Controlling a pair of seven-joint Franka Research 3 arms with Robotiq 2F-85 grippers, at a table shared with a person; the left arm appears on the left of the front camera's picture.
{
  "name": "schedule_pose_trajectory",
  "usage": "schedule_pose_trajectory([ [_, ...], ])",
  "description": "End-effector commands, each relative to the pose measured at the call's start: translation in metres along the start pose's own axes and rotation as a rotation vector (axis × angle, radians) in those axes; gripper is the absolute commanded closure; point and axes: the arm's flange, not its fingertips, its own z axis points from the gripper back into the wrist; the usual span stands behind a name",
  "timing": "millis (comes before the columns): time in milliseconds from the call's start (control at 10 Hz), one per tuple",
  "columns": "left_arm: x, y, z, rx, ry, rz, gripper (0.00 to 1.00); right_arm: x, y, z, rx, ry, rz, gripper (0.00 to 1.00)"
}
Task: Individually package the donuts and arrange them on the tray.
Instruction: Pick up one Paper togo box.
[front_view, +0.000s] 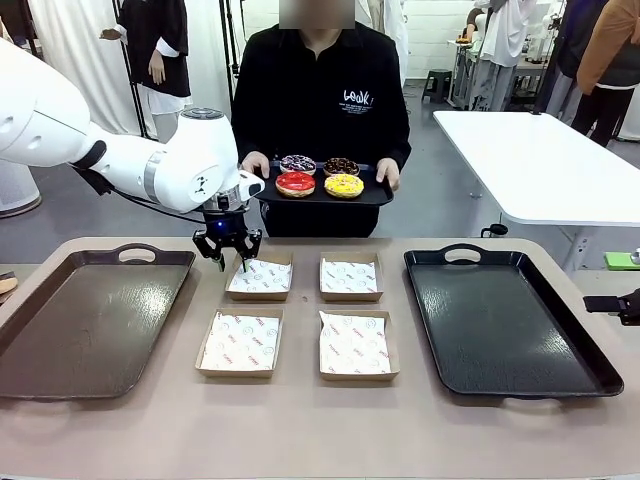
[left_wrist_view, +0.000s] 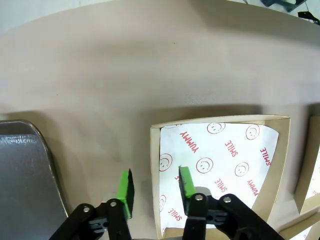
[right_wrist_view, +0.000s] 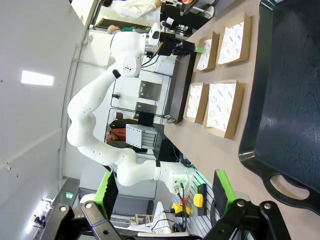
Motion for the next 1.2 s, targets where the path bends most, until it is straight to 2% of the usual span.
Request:
schedule_pose_trajectory([
  [0, -0.003, 0.003, 0.003, 0.016, -0.018, 0.023, 0.88, 0.001, 0.0, 0.0, 0.011, -0.009, 0.01, 0.0],
  [100, -0.006, 0.003, 0.0, 0.01, -0.012, 0.027, 0.97, 0.001, 0.0, 0.0, 0.011, -0.009, 0.01, 0.0],
  [200, -0.004, 0.003, -0.001, 0.009, -0.006, 0.023, 1.0, 0.001, 0.0, 0.0, 0.011, -0.009, 0.01, 0.0],
  [800, -0.005, 0.011, 0.012, -0.019, 0.011, 0.04, 1.0, 0.001, 0.0, 0.0, 0.011, -0.009, 0.01, 0.0],
  [1100, -0.009, 0.024, 0.079, -0.032, 0.046, -0.025, 1.0, 0.001, 0.0, 0.0, 0.011, -0.009, 0.01, 0.0],
])
